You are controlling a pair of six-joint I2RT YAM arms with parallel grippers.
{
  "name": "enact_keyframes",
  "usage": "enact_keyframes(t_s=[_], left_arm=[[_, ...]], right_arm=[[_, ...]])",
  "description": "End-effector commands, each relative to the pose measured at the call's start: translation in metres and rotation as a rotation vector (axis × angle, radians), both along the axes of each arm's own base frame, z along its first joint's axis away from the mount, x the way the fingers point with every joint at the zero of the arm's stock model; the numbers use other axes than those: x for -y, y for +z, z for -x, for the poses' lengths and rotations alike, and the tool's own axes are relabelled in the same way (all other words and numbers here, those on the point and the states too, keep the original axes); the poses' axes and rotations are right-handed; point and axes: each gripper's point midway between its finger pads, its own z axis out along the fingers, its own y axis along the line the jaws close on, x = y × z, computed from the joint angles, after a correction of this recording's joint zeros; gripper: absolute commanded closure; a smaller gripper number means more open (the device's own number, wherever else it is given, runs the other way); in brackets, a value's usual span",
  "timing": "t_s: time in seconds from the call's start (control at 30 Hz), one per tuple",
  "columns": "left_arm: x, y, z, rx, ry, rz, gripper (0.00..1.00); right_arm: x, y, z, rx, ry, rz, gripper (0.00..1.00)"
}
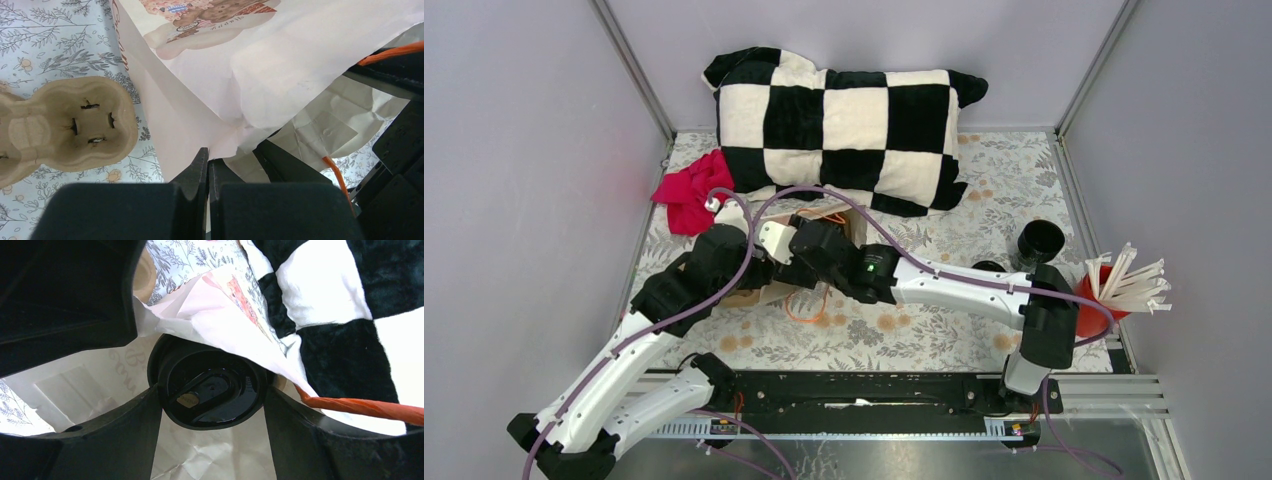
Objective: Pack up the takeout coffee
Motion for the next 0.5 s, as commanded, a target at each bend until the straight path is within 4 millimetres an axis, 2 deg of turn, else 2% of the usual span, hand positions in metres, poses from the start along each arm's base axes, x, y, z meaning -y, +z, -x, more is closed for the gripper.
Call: enact_keyframes(t_s=[0.0,0.1,0.37,0.47], left_arm=[[0.014,0.014,-0.003,0.042,-0.049,0.048,1.00],[0.008,0.016,-0.003,0.047,-0.021,0.043,1.00],[-0.014,0.018,-0.003,0.063,0.093,0.016,1.00],[-0.019,0.020,-0.003,0.070,0.115,0.005,1.00]], right_arm=[[-0.020,-0.012,-0.004,-0.006,0.055,-0.029,0.85],[-0.013,-0.019,-0.010,-0.014,-0.007,-0.019,0.86],[0.023,-0.006,-0.015,-0.030,-0.101,-0.100,0.85],[0.027,-0.007,-0.015,-0.038,-0.093,-0.114,0.86]])
